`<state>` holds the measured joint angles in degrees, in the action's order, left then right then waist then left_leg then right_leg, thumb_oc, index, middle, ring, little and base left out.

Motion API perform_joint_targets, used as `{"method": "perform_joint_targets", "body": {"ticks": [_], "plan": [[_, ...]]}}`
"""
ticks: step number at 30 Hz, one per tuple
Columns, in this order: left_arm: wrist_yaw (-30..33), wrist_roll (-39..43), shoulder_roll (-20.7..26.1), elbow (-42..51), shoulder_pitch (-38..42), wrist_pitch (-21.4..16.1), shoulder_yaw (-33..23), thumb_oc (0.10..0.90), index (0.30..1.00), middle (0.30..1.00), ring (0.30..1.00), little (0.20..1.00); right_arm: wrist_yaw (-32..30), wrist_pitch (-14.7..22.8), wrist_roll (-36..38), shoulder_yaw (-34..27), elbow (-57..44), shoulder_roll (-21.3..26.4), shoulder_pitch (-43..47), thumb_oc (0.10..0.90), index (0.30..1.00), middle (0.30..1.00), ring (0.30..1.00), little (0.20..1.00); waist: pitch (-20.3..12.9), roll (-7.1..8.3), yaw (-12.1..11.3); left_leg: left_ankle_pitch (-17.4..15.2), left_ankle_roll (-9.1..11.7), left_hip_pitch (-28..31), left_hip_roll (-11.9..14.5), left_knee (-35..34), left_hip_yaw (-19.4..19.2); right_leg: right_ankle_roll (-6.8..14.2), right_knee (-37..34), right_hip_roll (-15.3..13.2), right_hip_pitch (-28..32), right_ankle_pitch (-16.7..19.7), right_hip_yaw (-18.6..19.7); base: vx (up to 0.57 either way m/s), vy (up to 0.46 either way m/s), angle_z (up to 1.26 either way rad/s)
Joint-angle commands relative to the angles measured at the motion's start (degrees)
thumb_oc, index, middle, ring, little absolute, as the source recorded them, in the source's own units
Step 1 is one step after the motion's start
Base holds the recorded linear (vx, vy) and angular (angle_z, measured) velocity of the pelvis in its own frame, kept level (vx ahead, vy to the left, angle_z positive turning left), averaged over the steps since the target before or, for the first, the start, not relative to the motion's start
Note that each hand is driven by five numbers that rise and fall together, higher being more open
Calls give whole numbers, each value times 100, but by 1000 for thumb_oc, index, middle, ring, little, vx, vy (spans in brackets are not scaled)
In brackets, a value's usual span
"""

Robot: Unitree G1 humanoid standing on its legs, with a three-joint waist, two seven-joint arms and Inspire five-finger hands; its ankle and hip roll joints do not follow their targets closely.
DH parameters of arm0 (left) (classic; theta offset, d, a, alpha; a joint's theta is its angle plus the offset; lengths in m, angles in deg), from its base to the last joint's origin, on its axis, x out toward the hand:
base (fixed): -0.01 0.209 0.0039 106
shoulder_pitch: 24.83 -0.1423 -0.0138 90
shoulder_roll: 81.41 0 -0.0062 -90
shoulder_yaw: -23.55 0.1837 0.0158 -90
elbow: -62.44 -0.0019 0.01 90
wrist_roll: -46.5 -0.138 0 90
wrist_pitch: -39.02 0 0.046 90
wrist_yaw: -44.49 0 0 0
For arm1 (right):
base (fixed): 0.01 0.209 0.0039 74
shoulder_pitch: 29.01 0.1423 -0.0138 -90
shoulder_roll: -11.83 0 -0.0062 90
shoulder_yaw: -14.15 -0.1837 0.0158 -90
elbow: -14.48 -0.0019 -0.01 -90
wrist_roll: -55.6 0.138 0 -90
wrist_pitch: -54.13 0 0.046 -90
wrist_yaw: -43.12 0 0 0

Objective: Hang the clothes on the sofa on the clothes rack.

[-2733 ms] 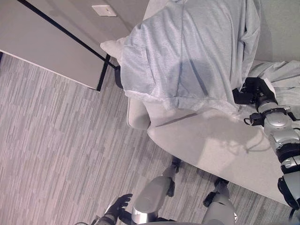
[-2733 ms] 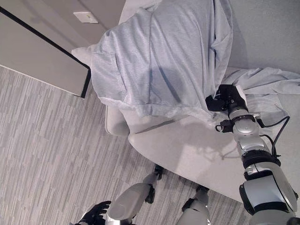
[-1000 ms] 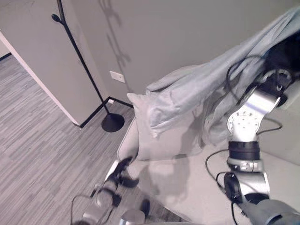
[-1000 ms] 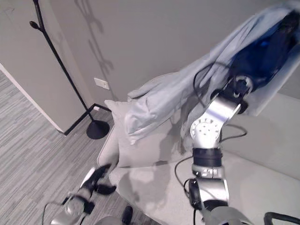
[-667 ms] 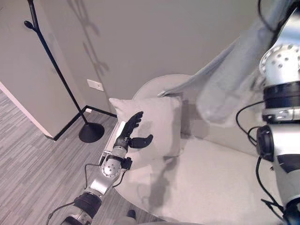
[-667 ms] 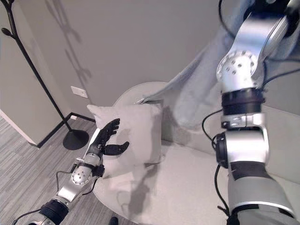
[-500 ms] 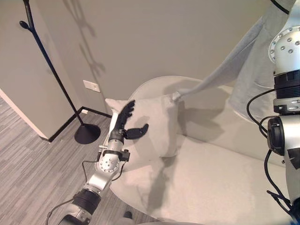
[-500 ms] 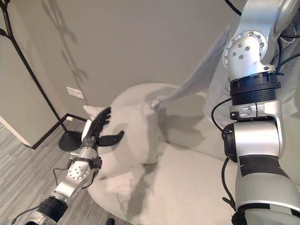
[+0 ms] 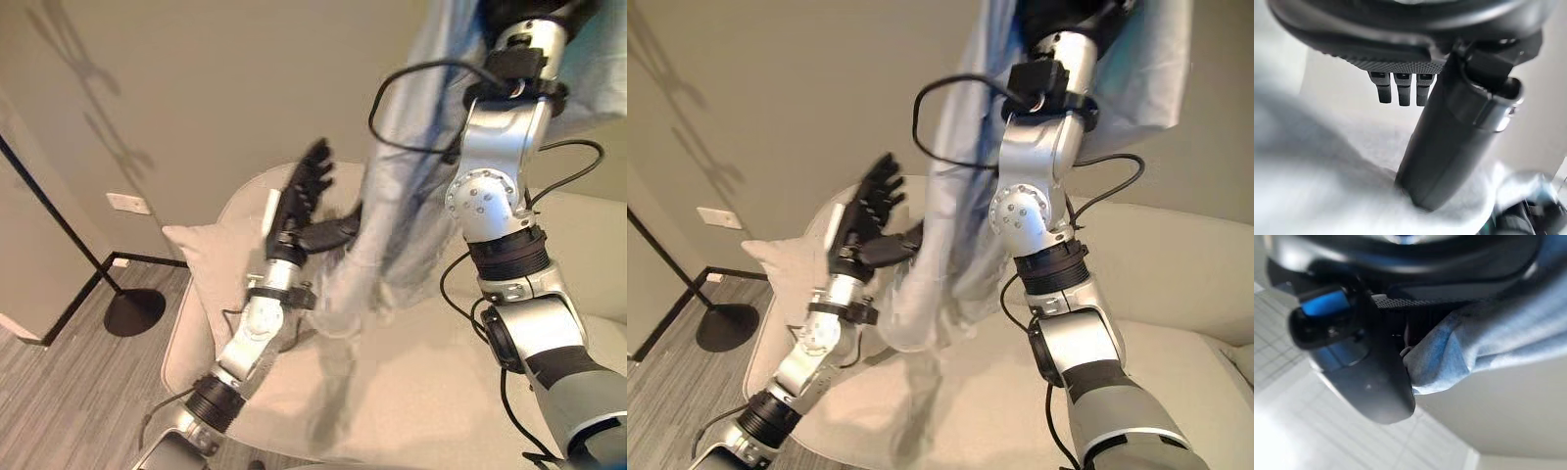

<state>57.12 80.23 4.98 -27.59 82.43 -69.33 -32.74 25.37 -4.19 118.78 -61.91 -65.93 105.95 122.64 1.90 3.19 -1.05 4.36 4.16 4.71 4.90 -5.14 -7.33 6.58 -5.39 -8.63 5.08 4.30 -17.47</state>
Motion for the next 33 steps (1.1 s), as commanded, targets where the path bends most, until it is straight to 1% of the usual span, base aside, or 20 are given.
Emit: {"method": "perform_joint_targets", "body": {"ticks": [1,2,3,4,5,6,7,8,10,11,12,17,19,24,27,28,29,31,33], "plan": [[-835,617,-57,469,511,-263,196,800,900,900,900,900,382,83,-539,93,-137,214,962,400,300,300,300,300,-344,113,-150,-263,285,51,340,14,107,115,89,-216,562,-315,143,-30,-1,-8],[-1047,949,-112,532,500,-93,478,800,900,900,900,900,415,29,-539,152,-200,19,910,400,300,300,300,300,-335,84,-122,-267,269,60,334,14,95,110,83,-221,566,-312,167,-28,-1,-4],[-1152,1114,-117,609,512,-18,617,800,900,900,900,900,416,-15,-559,185,-214,-41,875,400,300,300,300,300,-333,68,-106,-274,261,62,331,14,94,112,80,-224,566,-309,177,-28,-1,-3],[-1161,1126,-113,609,510,-16,617,800,900,900,900,900,412,-19,-564,182,-221,-40,867,400,300,300,300,300,-335,70,-109,-275,261,63,331,14,93,113,79,-223,566,-309,178,-33,0,-7],[-1345,1461,-101,757,498,171,872,800,900,900,900,900,455,-100,-567,247,-249,-223,823,400,300,300,300,300,-323,44,-89,-285,241,79,321,14,82,108,86,-226,559,-299,210,-34,6,-7],[-1430,1613,-90,799,486,288,1015,800,900,900,900,900,478,-152,-559,296,-231,-256,804,400,300,300,300,300,-312,25,-72,-287,232,92,314,14,78,109,88,-228,553,-290,221,-34,6,-7],[-1438,1624,-88,799,485,291,1016,800,900,900,900,900,480,-154,-557,293,-232,-254,800,400,300,300,300,300,-313,25,-77,-289,232,95,314,14,76,109,87,-227,555,-289,223,-25,15,-5],[-1557,1797,-22,903,476,450,1203,800,900,900,900,900,520,-234,-524,344,-205,-352,760,400,300,300,300,300,-306,-3,-60,-299,212,113,303,14,64,112,90,-230,554,-280,246,-17,14,-4],[-1665,1957,35,957,489,590,1315,800,900,900,900,900,552,-266,-471,367,-139,-475,769,400,300,300,300,300,-309,-23,-45,-313,196,143,292,14,53,115,92,-242,558,-275,275,-20,20,-3],[-1694,1985,42,918,498,634,1340,422,333,333,333,333,570,-290,-443,363,-101,-509,766,400,300,300,300,300,-315,-32,-31,-321,189,157,291,14,45,115,93,-248,563,-276,283,-14,18,-4],[-1683,1995,28,859,516,644,1346,400,300,300,300,300,600,-306,-416,363,-71,-534,757,400,300,300,300,300,-315,-37,-21,-323,188,171,290,14,39,115,95,-253,574,-274,291,0,0,0],[-1489,2122,-117,709,490,572,1282,400,300,300,300,300,658,-314,-367,338,-186,-566,625,400,300,300,300,300,-328,-49,15,-330,177,203,267,14,30,115,103,-268,600,-266,292,0,0,0],[-1316,2204,-200,658,406,490,1090,400,300,300,300,300,725,-242,-340,234,-388,-456,494,400,300,300,300,300,-312,-47,14,-322,176,196,254,14,40,112,109,-271,595,-268,285,-33,-10,0],[-1173,2147,-203,638,281,427,842,400,300,300,300,300,793,-213,-308,109,-635,-333,255,400,300,300,300,300,-292,-51,-1,-315,170,189,244,14,58,108,126,-274,602,-278,269,0,0,0],[-1081,2066,-152,676,57,396,547,400,300,300,300,300,923,-257,-284,41,-925,-96,-52,400,300,300,300,300,-299,-58,-14,-298,173,185,244,14,71,103,143,-269,611,-290,243,0,0,0],[-1081,2065,-152,678,55,397,548,400,300,300,300,300,923,-258,-284,41,-926,-97,-54,400,300,300,300,300,-300,-58,-14,-298,173,185,244,14,72,103,143,-268,610,-291,243,0,0,0],[-1009,2027,-70,737,-177,362,270,400,300,300,300,300,1014,-299,-298,-27,-1189,187,-352,400,300,300,300,300,-279,-63,-26,-278,189,171,257,14,92,98,159,-254,615,-311,209,-22,-39,1],[-964,1961,75,894,-427,295,-131,400,300,300,300,300,1209,-345,-249,-103,-1479,489,-733,400,300,300,300,300,-242,-61,-57,-235,211,131,276,14,115,88,169,-226,603,-328,182,-31,-48,5],[-955,1956,82,920,-455,307,-130,400,300,300,300,300,1215,-349,-245,-106,-1495,486,-761,400,300,300,300,300,-259,-61,-50,-234,213,126,278,14,122,86,170,-223,603,-330,175,-7,-11,3]]}}
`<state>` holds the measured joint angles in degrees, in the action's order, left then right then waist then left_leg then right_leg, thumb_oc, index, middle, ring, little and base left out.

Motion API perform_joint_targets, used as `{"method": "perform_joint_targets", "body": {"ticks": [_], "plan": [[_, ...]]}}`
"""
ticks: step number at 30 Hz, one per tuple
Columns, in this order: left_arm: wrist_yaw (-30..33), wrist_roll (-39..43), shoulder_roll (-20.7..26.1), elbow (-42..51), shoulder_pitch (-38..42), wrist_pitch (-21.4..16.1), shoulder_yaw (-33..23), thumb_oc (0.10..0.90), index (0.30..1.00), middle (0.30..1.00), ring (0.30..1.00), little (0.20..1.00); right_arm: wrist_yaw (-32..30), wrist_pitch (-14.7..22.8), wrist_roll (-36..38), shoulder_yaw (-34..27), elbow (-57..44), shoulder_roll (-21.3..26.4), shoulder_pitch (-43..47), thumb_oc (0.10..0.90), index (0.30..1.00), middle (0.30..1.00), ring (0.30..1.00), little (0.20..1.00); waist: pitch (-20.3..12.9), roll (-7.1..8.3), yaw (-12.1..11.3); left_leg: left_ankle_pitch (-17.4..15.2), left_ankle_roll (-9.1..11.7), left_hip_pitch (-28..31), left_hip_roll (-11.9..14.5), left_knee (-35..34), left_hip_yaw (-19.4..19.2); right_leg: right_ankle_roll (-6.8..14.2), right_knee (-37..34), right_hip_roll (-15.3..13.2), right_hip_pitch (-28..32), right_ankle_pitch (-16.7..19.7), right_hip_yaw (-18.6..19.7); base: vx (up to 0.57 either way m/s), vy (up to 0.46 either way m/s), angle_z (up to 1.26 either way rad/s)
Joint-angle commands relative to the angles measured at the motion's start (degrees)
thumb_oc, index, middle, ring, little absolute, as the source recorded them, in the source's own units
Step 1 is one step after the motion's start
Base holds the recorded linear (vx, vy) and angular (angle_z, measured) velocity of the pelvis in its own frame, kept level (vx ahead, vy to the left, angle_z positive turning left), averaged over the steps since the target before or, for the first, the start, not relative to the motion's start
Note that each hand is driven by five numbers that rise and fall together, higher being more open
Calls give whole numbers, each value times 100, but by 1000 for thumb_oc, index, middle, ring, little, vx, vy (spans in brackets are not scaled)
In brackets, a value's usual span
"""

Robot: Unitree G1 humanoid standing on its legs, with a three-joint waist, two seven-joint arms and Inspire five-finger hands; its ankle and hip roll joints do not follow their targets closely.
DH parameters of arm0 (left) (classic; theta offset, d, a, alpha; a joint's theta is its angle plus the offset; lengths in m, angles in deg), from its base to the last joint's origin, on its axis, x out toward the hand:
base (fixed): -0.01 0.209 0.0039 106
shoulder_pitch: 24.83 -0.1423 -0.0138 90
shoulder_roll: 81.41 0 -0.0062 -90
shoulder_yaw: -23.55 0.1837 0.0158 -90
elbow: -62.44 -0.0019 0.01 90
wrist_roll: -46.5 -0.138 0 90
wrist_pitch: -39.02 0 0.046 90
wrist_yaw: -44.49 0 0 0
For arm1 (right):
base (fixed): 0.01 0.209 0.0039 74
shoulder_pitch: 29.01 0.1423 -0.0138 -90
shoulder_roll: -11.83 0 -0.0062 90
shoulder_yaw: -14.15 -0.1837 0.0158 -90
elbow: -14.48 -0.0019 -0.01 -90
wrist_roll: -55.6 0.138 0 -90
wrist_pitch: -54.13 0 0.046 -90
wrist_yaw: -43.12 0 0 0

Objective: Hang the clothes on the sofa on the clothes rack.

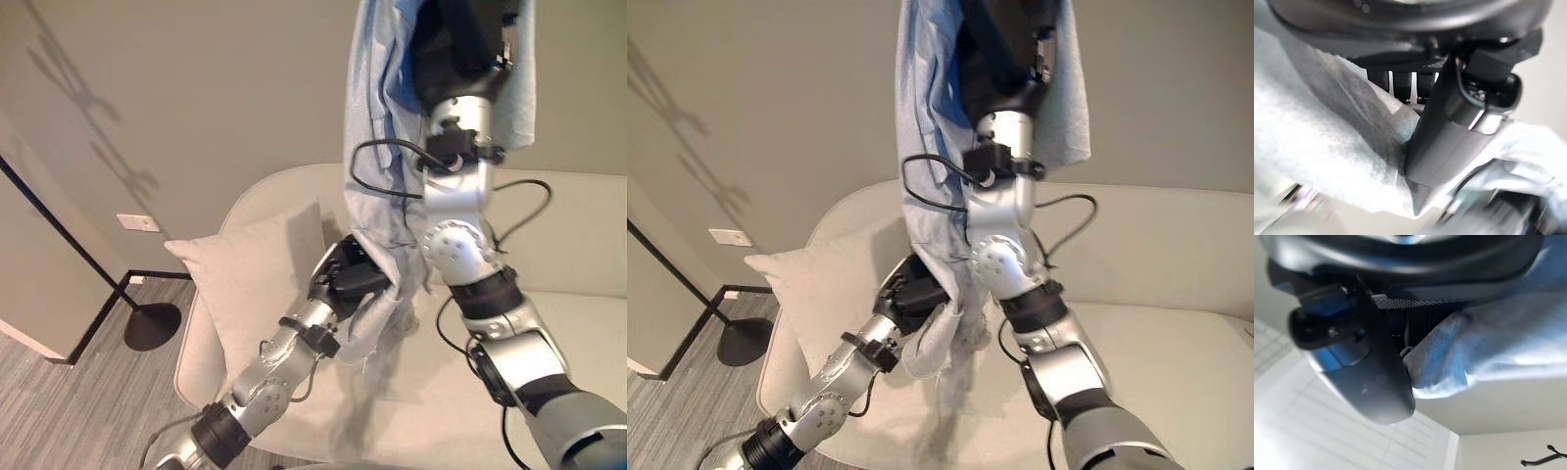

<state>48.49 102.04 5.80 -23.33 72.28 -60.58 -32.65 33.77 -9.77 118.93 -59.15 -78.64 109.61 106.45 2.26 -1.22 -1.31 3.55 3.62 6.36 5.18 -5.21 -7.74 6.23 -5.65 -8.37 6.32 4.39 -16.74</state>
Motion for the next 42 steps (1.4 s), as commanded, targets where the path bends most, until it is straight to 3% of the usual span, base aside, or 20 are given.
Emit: {"method": "perform_joint_targets", "body": {"ticks": [1,3,5,6,9,13,14,17,22,26,28,31,32,33,34,35,36,37,39,42], "plan": [[-91,-225,1,495,560,-568,-139,400,300,300,300,300,375,210,-260,-382,-224,121,858,400,300,300,300,300,-295,380,-23,-153,267,-39,250,21,163,121,197,-249,479,-339,102,0,0,0],[-67,-304,81,578,442,-643,-395,400,300,300,300,300,473,180,-241,-442,-349,275,640,400,300,300,300,300,-268,379,-42,-130,280,-58,265,21,170,116,194,-237,472,-343,90,-16,-42,0],[251,-678,250,1185,-622,-1023,-2183,400,300,300,300,300,1300,-226,-179,-778,-1305,1031,-1262,400,300,300,300,300,-148,357,-159,136,451,-292,440,21,238,53,135,-54,406,-393,-26,-110,-201,4],[261,-687,251,1211,-651,-1012,-2178,400,300,300,300,300,1302,-233,-179,-785,-1326,1029,-1296,400,300,300,300,300,-179,357,-151,140,454,-311,445,21,249,50,133,-48,394,-392,-37,-118,-216,27],[601,-1726,407,1519,-1338,-1269,-3859,400,300,300,300,300,1847,-469,-681,-1594,-1876,1689,-2650,400,300,300,300,300,70,236,-349,476,681,-718,570,21,437,10,65,106,244,-501,-202,-123,-119,22],[779,-2071,431,1512,-1345,-1366,-4344,400,300,300,300,300,1892,-410,-961,-2180,-2022,1596,-3094,400,300,300,300,300,266,142,-422,820,812,-1168,575,21,576,20,65,67,45,-494,-390,-231,-10,40],[1032,-2475,473,1491,-1225,-1533,-4816,400,300,300,300,300,1718,-198,-1426,-2577,-1966,1436,-3373,400,300,300,300,300,453,30,-423,1108,881,-1460,619,24,324,64,65,-56,-132,-483,-595,-239,67,57],[1372,-2925,446,1755,-1200,-1730,-5247,400,300,300,300,300,1280,-67,-2239,-2750,-2144,923,-3726,400,300,300,300,300,461,-8,-222,885,810,-1357,797,75,-7,137,65,-318,-384,-291,-784,-234,163,76],[1514,-3057,357,2006,-1115,-1917,-5300,400,300,300,300,300,1170,-131,-2577,-2444,-2177,449,-4016,400,300,300,300,300,524,-4,77,523,826,-752,1221,749,-15,174,79,-633,-512,45,-675,-66,222,31],[1631,-3366,475,2001,-1024,-1901,-4973,400,300,300,300,300,1212,-205,-2529,-2102,-2181,306,-4219,400,300,300,300,300,468,11,239,769,1007,-348,1757,1081,237,350,113,-980,-605,216,-664,-33,416,-4],[1663,-3298,514,1947,-922,-1931,-4758,400,300,300,300,300,1109,-196,-2555,-1977,-2211,312,-4250,400,300,300,300,300,433,12,282,1089,1138,-338,2017,998,454,631,139,-1395,-690,392,-605,-44,643,44],[1580,-3242,555,1909,-868,-1861,-4602,400,300,300,300,300,1088,-175,-2577,-1979,-2258,261,-4302,400,300,300,300,300,382,45,300,459,1138,-412,1854,1009,609,807,103,-1619,-707,580,-563,-1,424,21],[1472,-3231,516,1875,-777,-1802,-4362,400,300,300,300,300,1046,-189,-2732,-2060,-2310,136,-4369,400,300,300,300,300,353,64,336,-613,1136,-488,1677,1059,401,877,74,-1958,-726,877,-616,17,337,-2],[1473,-3233,520,1870,-766,-1803,-4354,400,300,300,300,300,1039,-193,-2741,-2069,-2319,131,-4370,400,300,300,300,300,351,87,329,-614,1129,-521,1648,1088,406,877,65,-1984,-744,907,-609,-3,656,72],[1472,-3395,681,1754,-625,-1758,-4177,400,300,300,300,300,896,-222,-2924,-2078,-2243,-82,-4393,400,300,300,300,300,412,192,283,-1070,954,-580,1341,1166,305,877,96,-2311,-811,1657,-648,-38,527,90],[1514,-3434,755,1712,-540,-1755,-4078,400,300,300,300,300,844,-237,-2919,-2002,-2211,-227,-4329,400,300,300,300,300,478,244,252,-1149,822,-618,1121,1192,253,877,121,-2501,-842,2044,-715,-45,531,62],[1522,-3439,769,1702,-518,-1760,-4074,400,300,300,300,300,841,-237,-2923,-2008,-2208,-240,-4314,400,300,300,300,300,480,309,265,-1119,794,-651,1043,1193,264,877,108,-2575,-864,2088,-712,-75,667,16],[1558,-3543,833,1729,-478,-1773,-3963,400,300,300,300,300,867,-214,-2831,-1735,-2124,-446,-4143,400,300,300,300,300,604,244,189,-1148,543,-615,722,1095,69,877,171,-2711,-924,2183,-1018,-67,621,10],[1582,-3584,775,1679,-455,-1771,-3858,400,300,300,300,300,845,-174,-2846,-1644,-2095,-493,-4194,400,300,300,300,300,657,259,271,-1030,336,-486,393,839,79,780,457,-2479,-933,1693,-837,-19,678,-1],[1349,-3431,688,1671,-600,-1693,-3668,400,300,300,300,300,868,-179,-2848,-1678,-2108,-377,-4277,400,300,300,300,300,609,241,303,-699,55,-380,65,278,7,454,970,-1481,-1052,610,-527,-13,474,4]]}}
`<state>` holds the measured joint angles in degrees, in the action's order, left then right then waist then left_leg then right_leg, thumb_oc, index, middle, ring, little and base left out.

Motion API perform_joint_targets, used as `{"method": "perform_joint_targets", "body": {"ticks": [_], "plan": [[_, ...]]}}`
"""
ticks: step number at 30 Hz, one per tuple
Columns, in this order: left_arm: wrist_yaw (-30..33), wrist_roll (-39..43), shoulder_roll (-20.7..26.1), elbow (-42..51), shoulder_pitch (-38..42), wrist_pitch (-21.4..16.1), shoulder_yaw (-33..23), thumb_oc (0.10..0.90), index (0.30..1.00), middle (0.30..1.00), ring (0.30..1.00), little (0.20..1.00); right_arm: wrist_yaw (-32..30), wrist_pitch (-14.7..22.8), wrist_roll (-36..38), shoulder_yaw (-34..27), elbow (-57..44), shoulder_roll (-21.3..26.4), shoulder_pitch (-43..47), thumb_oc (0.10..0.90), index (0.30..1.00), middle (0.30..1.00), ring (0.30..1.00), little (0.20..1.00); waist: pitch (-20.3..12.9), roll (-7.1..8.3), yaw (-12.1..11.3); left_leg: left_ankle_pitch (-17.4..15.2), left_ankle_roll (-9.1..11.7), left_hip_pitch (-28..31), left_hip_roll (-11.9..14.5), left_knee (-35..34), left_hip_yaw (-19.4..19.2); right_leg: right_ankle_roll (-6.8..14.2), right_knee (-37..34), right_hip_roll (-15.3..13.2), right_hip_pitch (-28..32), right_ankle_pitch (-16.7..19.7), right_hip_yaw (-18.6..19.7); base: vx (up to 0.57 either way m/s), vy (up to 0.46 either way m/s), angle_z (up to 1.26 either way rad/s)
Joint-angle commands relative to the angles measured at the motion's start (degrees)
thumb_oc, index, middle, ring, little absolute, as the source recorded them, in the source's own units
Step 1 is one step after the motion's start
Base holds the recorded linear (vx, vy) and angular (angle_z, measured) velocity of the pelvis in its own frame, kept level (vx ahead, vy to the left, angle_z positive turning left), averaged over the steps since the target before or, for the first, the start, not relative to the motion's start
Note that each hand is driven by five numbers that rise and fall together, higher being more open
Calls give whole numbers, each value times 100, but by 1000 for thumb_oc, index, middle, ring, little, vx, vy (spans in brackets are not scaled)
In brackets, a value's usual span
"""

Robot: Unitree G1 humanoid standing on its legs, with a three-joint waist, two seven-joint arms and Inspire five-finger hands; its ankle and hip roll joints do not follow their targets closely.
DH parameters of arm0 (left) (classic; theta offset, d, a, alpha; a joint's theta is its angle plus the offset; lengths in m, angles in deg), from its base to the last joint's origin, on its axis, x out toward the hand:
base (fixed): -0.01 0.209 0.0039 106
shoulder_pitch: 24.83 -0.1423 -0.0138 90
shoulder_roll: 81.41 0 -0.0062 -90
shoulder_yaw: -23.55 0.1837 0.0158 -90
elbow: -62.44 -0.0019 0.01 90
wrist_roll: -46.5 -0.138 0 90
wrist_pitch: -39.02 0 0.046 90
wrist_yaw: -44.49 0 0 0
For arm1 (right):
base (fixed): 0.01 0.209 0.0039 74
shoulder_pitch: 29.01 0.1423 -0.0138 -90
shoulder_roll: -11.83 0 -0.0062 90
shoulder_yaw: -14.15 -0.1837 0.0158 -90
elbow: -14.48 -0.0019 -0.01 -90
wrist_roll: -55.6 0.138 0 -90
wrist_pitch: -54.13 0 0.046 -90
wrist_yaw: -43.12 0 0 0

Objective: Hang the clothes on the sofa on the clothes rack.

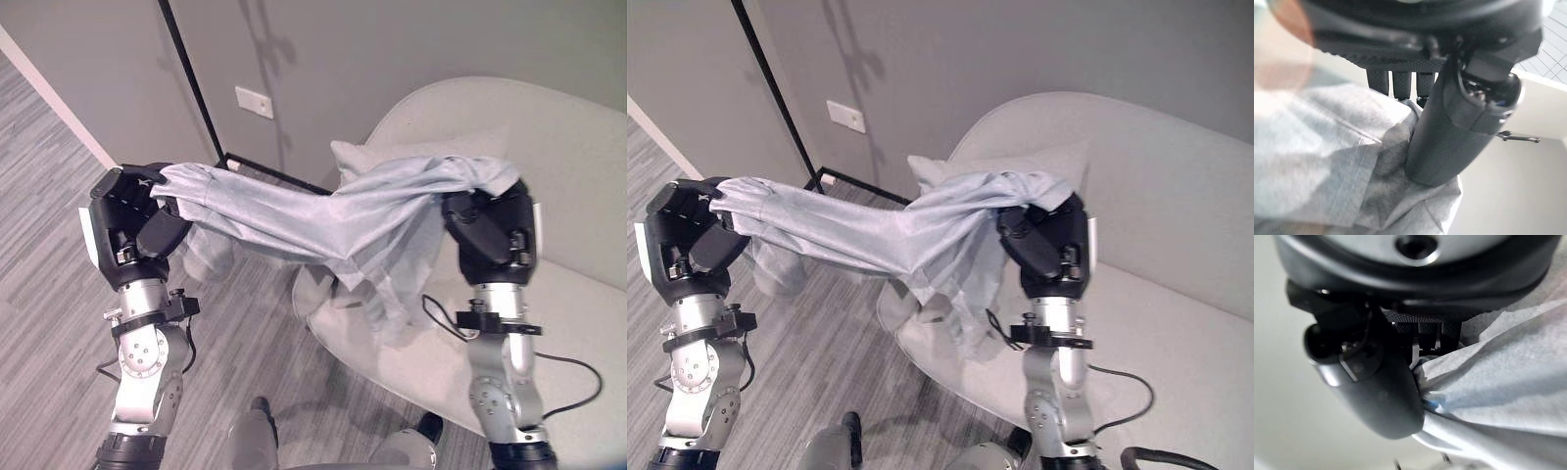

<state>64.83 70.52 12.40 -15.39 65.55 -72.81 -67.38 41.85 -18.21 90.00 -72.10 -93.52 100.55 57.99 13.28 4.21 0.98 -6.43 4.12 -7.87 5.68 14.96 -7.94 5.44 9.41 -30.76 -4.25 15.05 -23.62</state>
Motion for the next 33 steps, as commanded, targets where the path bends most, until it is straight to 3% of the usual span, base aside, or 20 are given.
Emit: {"method": "perform_joint_targets", "body": {"ticks": [1,4,5,6,7,8,10,13,16,18,20,24,25,28,33], "plan": [[-373,-215,10,911,4,-420,-164,400,300,300,300,300,116,647,99,-395,-630,536,532,400,300,300,300,300,-524,-337,84,398,-55,1100,-37,-1941,-3,417,-335,1101,-71,-789,167,-6,372,0],[-573,-93,-71,876,-146,-284,-68,400,300,300,300,300,284,631,264,-406,-553,643,338,400,300,300,300,300,-593,-285,164,444,-91,1084,-208,-1996,-31,132,-88,2117,-236,-1412,320,48,230,-25],[-649,3,-146,832,-194,-256,4,400,300,300,300,300,357,628,305,-412,-496,700,202,400,300,300,300,300,-604,-199,301,393,-128,1130,-329,-1996,-19,67,-122,2646,-449,-1480,748,142,151,-5],[-664,48,-184,781,-177,-255,31,400,300,300,300,300,384,616,318,-404,-493,732,177,400,300,300,300,300,-604,-134,340,340,-155,1155,-426,-1996,-18,57,-243,2793,-505,-1410,870,174,100,40],[-697,-19,-214,780,-152,-251,46,400,300,300,300,300,399,608,285,-394,-489,733,113,400,300,300,300,300,-637,-49,337,272,-198,1195,-518,-1996,-15,-87,-507,2852,-364,-1479,916,126,16,34],[-705,-108,-237,717,-189,-238,55,400,300,300,300,300,362,633,217,-419,-498,720,114,400,300,300,300,300,-622,7,355,294,-191,1212,-552,-1996,-15,-22,-512,2793,-436,-1260,949,130,-38,34],[-745,39,-282,675,-166,-251,34,400,300,300,300,300,440,596,299,-377,-570,751,115,400,300,300,300,300,-615,53,327,270,-201,1211,-616,-1994,45,-57,-663,2855,-304,-1255,1023,101,-59,-1],[-977,395,-385,807,-289,-298,6,400,300,300,300,300,382,666,171,-338,-500,881,218,400,300,300,300,300,-617,138,171,140,70,887,-653,-701,-222,-80,-1347,2640,347,-1179,728,164,-52,-2],[-916,352,-344,794,-370,-346,-47,400,300,300,300,300,317,664,85,-258,-451,914,280,400,300,300,300,300,-628,185,152,432,395,409,-153,527,-848,-119,-1441,2499,635,-1313,573,108,-14,23],[-949,560,-422,800,-439,-331,-54,400,300,300,300,300,359,616,9,-169,-492,918,255,400,300,300,300,300,-662,128,186,541,442,449,402,652,-1472,-135,-1441,2481,765,-1407,488,142,36,8],[-987,626,-434,790,-465,-304,-62,400,300,300,300,300,362,595,-38,-160,-502,930,251,400,300,300,300,300,-668,112,184,592,410,490,502,569,-1608,-151,-1441,2478,796,-1437,494,132,62,25],[-977,534,-383,770,-490,-205,34,400,300,300,300,300,498,532,-2,-35,-561,942,233,400,300,300,300,300,-727,105,124,546,272,308,423,-26,-1238,-76,-1441,2305,893,-1546,551,171,130,2],[-965,479,-394,840,-482,-220,95,400,300,300,300,300,485,537,18,-2,-524,955,222,400,300,300,300,300,-729,22,106,762,293,247,500,-557,-982,-15,-1441,2233,949,-1583,632,197,253,-11],[-914,460,-426,853,-458,-232,180,400,300,300,300,300,374,542,-53,47,-465,1018,212,400,300,300,300,300,-642,-145,71,1484,493,88,994,-1332,-404,86,-1416,2134,1178,-1751,815,271,316,-6],[-821,472,-418,785,-408,-334,212,400,300,300,300,300,296,514,14,239,-274,1149,390,400,300,300,300,300,-519,-271,-24,2229,906,-96,1922,-1790,859,335,-1078,1695,1375,-2062,1564,304,433,-37]]}}
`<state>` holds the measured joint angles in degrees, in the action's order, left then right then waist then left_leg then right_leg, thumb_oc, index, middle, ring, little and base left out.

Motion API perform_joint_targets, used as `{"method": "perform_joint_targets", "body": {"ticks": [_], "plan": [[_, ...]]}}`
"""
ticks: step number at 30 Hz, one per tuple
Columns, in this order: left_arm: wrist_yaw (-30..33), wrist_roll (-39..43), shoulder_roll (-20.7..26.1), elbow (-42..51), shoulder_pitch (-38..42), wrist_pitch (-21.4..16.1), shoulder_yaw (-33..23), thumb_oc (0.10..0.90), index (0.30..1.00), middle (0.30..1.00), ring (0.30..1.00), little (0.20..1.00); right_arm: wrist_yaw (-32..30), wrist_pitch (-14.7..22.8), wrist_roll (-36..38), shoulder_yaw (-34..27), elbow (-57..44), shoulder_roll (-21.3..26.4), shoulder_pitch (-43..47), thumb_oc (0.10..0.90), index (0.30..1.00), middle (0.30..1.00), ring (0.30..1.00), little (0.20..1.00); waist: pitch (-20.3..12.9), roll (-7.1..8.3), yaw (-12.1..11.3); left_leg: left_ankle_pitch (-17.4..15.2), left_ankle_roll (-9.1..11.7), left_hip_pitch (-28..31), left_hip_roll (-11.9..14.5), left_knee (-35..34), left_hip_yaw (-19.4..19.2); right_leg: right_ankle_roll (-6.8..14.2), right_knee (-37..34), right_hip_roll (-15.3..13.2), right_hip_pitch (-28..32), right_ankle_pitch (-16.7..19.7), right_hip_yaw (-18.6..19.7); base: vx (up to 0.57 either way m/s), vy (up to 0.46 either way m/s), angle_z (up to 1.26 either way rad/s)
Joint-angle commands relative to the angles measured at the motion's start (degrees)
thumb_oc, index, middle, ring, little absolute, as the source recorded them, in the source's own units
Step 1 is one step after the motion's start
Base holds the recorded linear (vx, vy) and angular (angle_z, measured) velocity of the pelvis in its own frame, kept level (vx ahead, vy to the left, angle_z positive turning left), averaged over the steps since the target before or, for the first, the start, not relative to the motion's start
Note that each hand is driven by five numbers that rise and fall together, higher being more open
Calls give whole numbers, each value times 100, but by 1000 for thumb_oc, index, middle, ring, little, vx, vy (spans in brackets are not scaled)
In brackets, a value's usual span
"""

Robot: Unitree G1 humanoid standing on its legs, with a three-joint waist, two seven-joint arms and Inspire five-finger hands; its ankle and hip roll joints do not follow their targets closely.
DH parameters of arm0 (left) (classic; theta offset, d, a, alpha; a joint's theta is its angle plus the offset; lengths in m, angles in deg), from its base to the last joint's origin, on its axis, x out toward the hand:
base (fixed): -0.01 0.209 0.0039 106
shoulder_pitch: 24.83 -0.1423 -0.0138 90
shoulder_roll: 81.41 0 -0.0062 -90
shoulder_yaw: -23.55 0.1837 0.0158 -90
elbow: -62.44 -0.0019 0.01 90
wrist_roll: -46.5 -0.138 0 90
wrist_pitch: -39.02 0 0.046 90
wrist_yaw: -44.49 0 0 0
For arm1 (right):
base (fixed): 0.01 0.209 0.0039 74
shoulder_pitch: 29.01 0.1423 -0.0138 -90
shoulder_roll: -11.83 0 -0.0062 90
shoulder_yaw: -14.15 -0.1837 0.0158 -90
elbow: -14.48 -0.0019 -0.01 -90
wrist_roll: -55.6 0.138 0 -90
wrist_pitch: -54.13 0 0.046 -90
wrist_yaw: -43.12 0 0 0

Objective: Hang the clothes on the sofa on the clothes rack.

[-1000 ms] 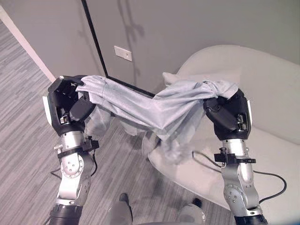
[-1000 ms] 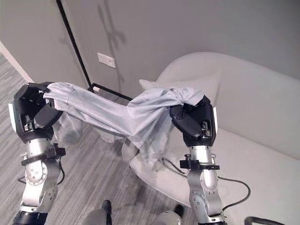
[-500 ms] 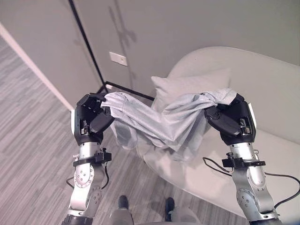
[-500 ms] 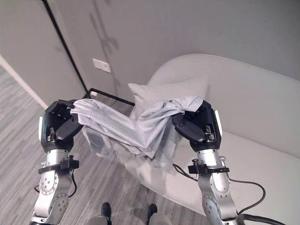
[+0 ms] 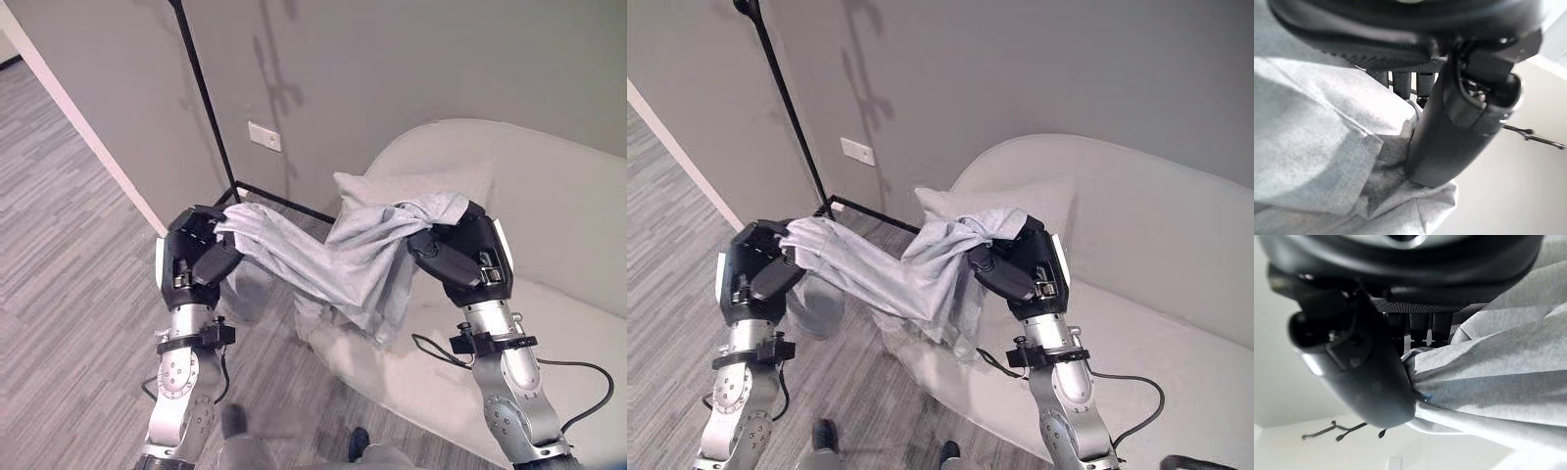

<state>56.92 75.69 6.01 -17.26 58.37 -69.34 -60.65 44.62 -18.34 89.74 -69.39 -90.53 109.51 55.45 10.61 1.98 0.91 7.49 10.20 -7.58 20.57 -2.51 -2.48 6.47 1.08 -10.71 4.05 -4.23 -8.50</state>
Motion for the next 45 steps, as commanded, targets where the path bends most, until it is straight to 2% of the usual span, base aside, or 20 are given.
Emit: {"method": "perform_joint_targets", "body": {"ticks": [1,3,6,7,10,12,13,14,15,18,19,23,28,30,34,38,41,42,44,45], "plan": [[-17,-38,231,970,338,-691,-439,400,300,300,300,300,30,521,77,12,-540,252,663,400,300,300,300,300,-281,-65,-28,990,348,-86,528,-15,542,303,-219,-410,566,-144,185,310,578,-105],[-49,69,252,937,435,-729,-326,400,300,300,300,300,75,506,135,70,-452,230,724,400,300,300,300,300,-379,-129,-75,1061,464,-93,593,314,1076,468,-146,-641,568,-107,447,329,579,-113],[-143,90,266,939,515,-683,-146,400,300,300,300,300,96,499,78,21,-400,206,702,400,300,300,300,300,-501,-158,-54,427,480,-146,457,605,1013,671,-187,-956,724,-57,421,352,494,-20],[-168,55,299,724,684,-625,150,400,300,300,300,300,-50,397,-274,-94,-329,171,488,400,300,300,300,300,-597,-94,21,-264,480,-277,214,898,578,782,-151,-1355,854,289,332,348,656,-1],[-64,-298,572,586,955,-550,339,400,300,300,300,300,-212,305,-370,-235,-153,-87,342,400,300,300,300,300,-557,31,25,-712,47,-406,-478,1228,357,558,613,-1873,302,1763,292,291,631,41],[3,-396,636,671,972,-543,337,400,300,300,300,300,-273,333,-379,-213,-99,-189,385,400,300,300,300,300,-568,55,4,-725,-174,-385,-675,1175,228,471,831,-1958,69,2115,244,226,722,5],[220,-855,935,862,743,-577,-105,400,300,300,300,300,-259,337,-434,-227,-186,-266,380,400,300,300,300,300,-536,-116,28,-649,-636,168,-1131,637,-124,275,1892,-1827,-442,2154,-277,245,829,12],[228,-863,932,870,735,-573,-109,400,300,300,300,300,-258,336,-433,-222,-189,-264,379,400,300,300,300,300,-539,-110,31,-609,-636,184,-1136,590,-132,259,1919,-1835,-463,2137,-271,417,1281,-44],[467,-1136,952,917,619,-616,-355,400,300,300,300,300,-266,366,-515,-176,-158,-219,410,400,300,300,300,300,-519,-198,22,-555,-879,530,-1421,109,-316,186,2606,-1240,-694,1410,-595,153,447,-45],[625,-1299,934,951,569,-628,-520,400,300,300,300,300,-286,364,-634,-173,-139,-164,426,400,300,300,300,300,-490,-247,42,-471,-956,666,-1527,-98,-369,108,2969,-822,-858,1001,-747,161,439,-21],[890,-1656,893,986,543,-634,-764,400,300,300,300,300,-233,377,-695,-239,-130,-110,361,400,300,300,300,300,-455,-219,85,-480,-1002,828,-1730,-194,-396,92,3300,-83,-1095,500,-936,199,336,7],[1336,-2246,798,873,584,-717,-1176,400,300,300,300,300,-422,560,-905,-571,-89,6,341,400,300,300,300,300,-485,-13,136,-596,-873,1033,-2031,-249,-361,-78,2198,808,-1199,-86,-744,222,183,-12],[1488,-2375,670,735,776,-687,-1266,400,300,300,300,300,-944,678,-1339,-987,-156,164,613,400,300,300,300,300,-667,68,281,-1085,-914,1401,-2248,-249,-177,-81,67,918,-1281,661,-278,344,21,-1],[1661,-2657,787,699,1006,-619,-1304,400,300,300,300,300,-1142,639,-1727,-994,-122,274,837,400,300,300,300,300,-645,36,309,-1278,-894,1633,-2231,-249,-160,81,-203,715,-1536,1012,-672,355,-64,6],[2178,-3506,785,509,1576,-466,-1217,400,300,300,300,300,-1543,631,-2492,-1008,58,515,1144,400,300,300,300,300,-737,31,381,-1644,-878,2178,-2227,-249,-112,-113,-321,699,-1144,866,-948,360,-46,34],[2714,-4015,841,505,2029,-339,-1385,400,300,300,300,300,-1712,668,-2660,-1020,137,740,1478,400,300,300,300,300,-831,3,369,-1384,-631,2106,-2111,512,-276,-137,-522,748,-750,879,-1148,319,-90,6],[3366,-4917,1153,630,2303,-234,-1782,400,300,300,300,300,-1978,771,-3171,-1215,91,1081,1647,400,300,300,300,300,-760,248,245,-605,164,1114,-1645,2729,-894,-267,-608,596,-249,662,-1322,237,-139,20],[3369,-4922,1154,631,2307,-232,-1780,400,300,300,300,300,-1983,771,-3177,-1215,92,1079,1651,400,300,300,300,300,-765,252,249,-606,161,1083,-1645,2756,-889,-270,-608,592,-264,669,-1326,140,-101,13],[3680,-5087,1163,850,2154,-191,-2117,400,300,300,300,300,-2245,722,-3731,-1404,-77,1250,1587,400,300,300,300,300,-775,324,188,-335,135,921,-644,3144,-1791,-326,-608,554,41,411,-1466,323,-77,26],[3752,-5053,1186,864,2101,-156,-2212,400,300,300,300,300,-2378,692,-3929,-1459,-137,1322,1574,400,300,300,300,300,-755,327,129,-413,67,785,-588,3004,-1834,-330,-608,544,106,355,-1427,272,-20,45]]}}
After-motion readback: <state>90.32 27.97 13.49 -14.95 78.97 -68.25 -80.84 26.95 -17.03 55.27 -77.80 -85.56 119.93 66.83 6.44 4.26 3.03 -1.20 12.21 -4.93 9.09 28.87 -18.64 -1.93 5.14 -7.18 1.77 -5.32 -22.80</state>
